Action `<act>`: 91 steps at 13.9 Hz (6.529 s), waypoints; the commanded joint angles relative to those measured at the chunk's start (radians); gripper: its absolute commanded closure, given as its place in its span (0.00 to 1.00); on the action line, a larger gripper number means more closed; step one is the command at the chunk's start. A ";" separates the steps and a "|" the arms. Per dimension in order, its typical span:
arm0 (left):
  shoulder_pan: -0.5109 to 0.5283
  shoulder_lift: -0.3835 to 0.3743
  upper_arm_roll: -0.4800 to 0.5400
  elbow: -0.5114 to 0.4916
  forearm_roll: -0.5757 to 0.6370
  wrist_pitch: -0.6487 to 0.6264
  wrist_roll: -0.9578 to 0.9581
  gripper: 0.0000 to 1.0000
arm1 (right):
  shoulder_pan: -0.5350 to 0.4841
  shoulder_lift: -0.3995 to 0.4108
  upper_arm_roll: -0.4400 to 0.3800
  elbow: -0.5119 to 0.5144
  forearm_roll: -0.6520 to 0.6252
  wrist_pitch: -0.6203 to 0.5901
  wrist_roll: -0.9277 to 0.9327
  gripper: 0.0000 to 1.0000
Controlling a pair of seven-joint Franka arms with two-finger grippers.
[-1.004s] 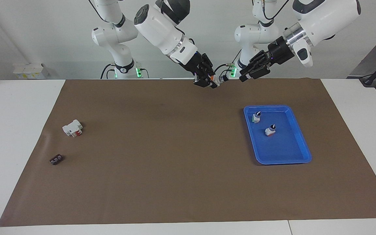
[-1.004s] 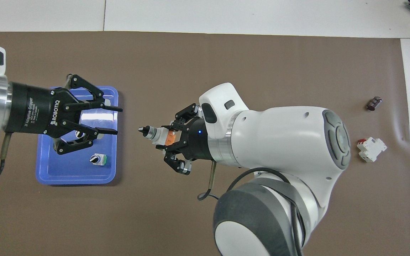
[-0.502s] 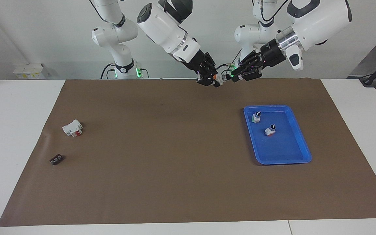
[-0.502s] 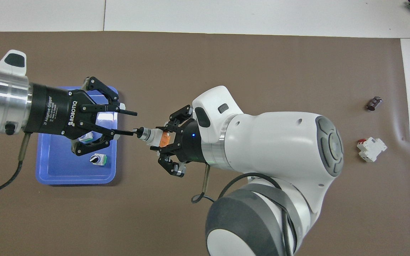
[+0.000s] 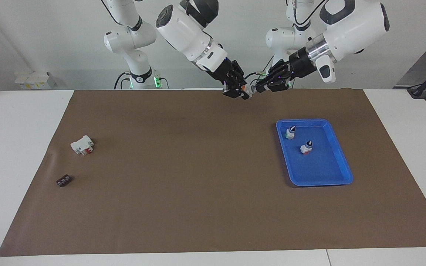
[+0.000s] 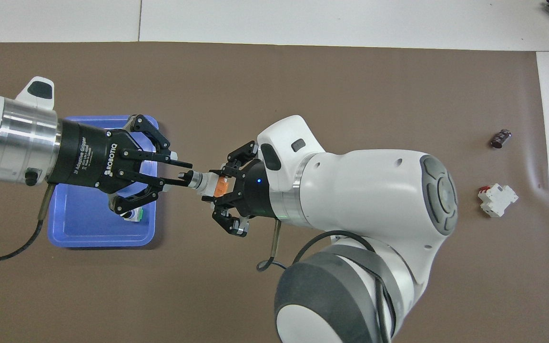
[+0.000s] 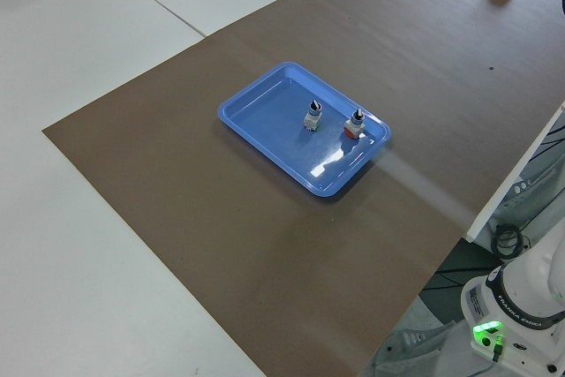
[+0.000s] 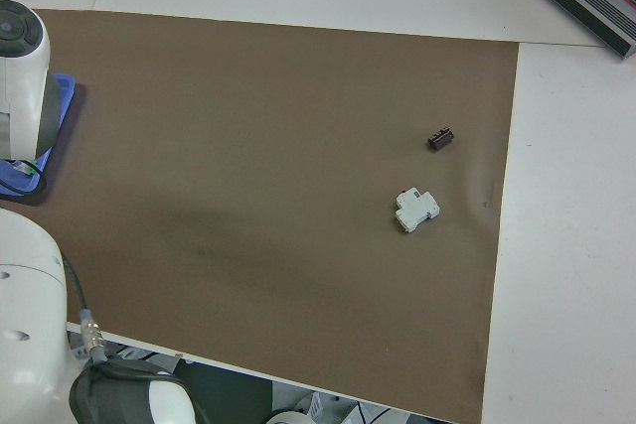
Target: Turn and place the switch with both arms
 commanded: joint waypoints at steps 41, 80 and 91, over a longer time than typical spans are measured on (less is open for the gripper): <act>0.022 -0.042 0.021 -0.021 0.097 -0.110 1.683 1.00 | -0.003 0.003 0.004 0.007 0.004 0.022 0.018 1.00; 0.075 -0.108 0.103 -0.572 0.727 0.468 1.890 1.00 | -0.353 -0.114 -0.311 0.202 -0.799 -0.757 1.127 0.00; 0.057 -0.011 0.102 -0.563 0.724 0.624 1.890 0.01 | -0.342 -0.187 -0.309 0.114 -0.797 -0.765 1.090 0.00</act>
